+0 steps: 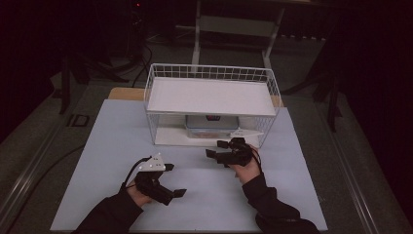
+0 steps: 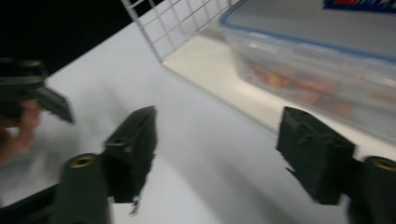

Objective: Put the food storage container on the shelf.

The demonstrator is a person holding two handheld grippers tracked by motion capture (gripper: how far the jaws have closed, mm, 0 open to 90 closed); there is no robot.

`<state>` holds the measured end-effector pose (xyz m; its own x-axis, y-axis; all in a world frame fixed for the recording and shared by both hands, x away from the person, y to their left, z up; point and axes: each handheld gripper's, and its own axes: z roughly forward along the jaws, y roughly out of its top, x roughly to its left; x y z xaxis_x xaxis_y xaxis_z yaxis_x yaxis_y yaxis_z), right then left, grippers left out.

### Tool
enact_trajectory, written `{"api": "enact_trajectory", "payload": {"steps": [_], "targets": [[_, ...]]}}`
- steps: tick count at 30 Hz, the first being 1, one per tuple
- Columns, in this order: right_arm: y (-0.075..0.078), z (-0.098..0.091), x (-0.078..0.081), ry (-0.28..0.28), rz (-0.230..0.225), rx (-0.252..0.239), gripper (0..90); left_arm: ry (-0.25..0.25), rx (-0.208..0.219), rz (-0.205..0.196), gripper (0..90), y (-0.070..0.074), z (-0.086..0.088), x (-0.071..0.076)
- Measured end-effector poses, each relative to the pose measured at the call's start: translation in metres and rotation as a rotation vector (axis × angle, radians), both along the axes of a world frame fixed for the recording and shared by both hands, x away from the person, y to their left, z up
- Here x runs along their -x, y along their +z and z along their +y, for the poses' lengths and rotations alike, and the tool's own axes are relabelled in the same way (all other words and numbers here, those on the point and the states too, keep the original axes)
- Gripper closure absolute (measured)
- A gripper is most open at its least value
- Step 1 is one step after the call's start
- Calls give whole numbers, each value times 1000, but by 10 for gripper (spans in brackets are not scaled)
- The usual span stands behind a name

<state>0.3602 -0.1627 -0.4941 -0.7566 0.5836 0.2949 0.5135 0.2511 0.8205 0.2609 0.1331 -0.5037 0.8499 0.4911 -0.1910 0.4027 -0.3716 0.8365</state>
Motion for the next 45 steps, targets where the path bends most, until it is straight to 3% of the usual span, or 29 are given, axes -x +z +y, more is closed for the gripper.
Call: {"api": "enact_trajectory", "payload": {"steps": [4, 8, 11, 20, 27, 40, 45], "targets": [[1, -5, 11, 14, -5, 4, 201, -6, -11, -5, 0, 2, 0, 2], [5, -14, 26, 15, -51, 3, 189, -6, -11, -7, 0, 4, 1, 4], [6, -21, 35, 27, -45, 3, 189, -5, -12, -12, 0, 6, 2, 5], [7, -42, 62, 24, -111, 48, 185, 5, -13, -14, 0, 8, 6, 12], [1, -58, 77, 23, -110, 69, 179, 12, -15, -13, 0, 8, 9, 16], [-4, -90, 99, -8, -117, 54, 174, 23, -21, -23, 0, 8, 18, 28], [-4, -102, 105, -6, -140, 47, 158, 37, -26, -23, 0, 6, 23, 29]]}}
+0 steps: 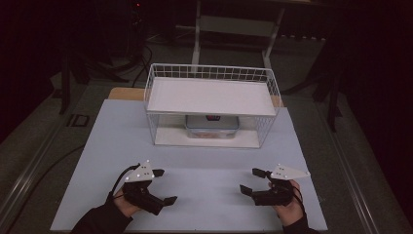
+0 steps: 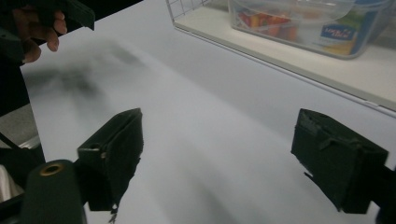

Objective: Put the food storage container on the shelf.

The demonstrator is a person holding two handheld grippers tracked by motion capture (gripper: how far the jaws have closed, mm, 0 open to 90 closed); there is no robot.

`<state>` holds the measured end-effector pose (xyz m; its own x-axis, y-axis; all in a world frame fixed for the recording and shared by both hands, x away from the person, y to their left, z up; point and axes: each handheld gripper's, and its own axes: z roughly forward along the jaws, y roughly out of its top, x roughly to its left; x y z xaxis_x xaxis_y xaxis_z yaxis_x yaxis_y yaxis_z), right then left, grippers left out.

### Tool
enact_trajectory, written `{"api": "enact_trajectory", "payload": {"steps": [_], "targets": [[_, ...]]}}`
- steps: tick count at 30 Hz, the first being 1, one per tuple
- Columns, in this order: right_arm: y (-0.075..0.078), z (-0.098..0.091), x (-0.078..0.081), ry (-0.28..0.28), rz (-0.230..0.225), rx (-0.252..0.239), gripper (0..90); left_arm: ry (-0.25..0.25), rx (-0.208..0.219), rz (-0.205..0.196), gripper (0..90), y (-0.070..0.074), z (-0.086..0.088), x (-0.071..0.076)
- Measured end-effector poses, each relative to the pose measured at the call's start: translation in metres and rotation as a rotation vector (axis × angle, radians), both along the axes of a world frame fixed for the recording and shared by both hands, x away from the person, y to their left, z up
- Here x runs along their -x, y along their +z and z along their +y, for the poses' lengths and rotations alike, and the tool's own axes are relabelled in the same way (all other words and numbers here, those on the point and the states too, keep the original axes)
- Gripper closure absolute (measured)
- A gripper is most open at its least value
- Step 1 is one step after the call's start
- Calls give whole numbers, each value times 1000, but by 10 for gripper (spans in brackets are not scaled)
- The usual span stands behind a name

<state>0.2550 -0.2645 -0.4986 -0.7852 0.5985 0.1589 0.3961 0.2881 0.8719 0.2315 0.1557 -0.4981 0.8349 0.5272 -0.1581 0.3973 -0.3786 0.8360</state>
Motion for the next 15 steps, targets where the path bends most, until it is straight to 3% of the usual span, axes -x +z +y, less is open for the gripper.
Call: {"api": "enact_trajectory", "payload": {"steps": [8, 15], "targets": [[-5, -12, 3, -17, 8, 2, 157, 1, 0, 2, 0, -4, 1, 0], [-9, -10, 1, -3, 26, 8, 157, -2, 7, 7, 0, -7, 0, -1]]}}
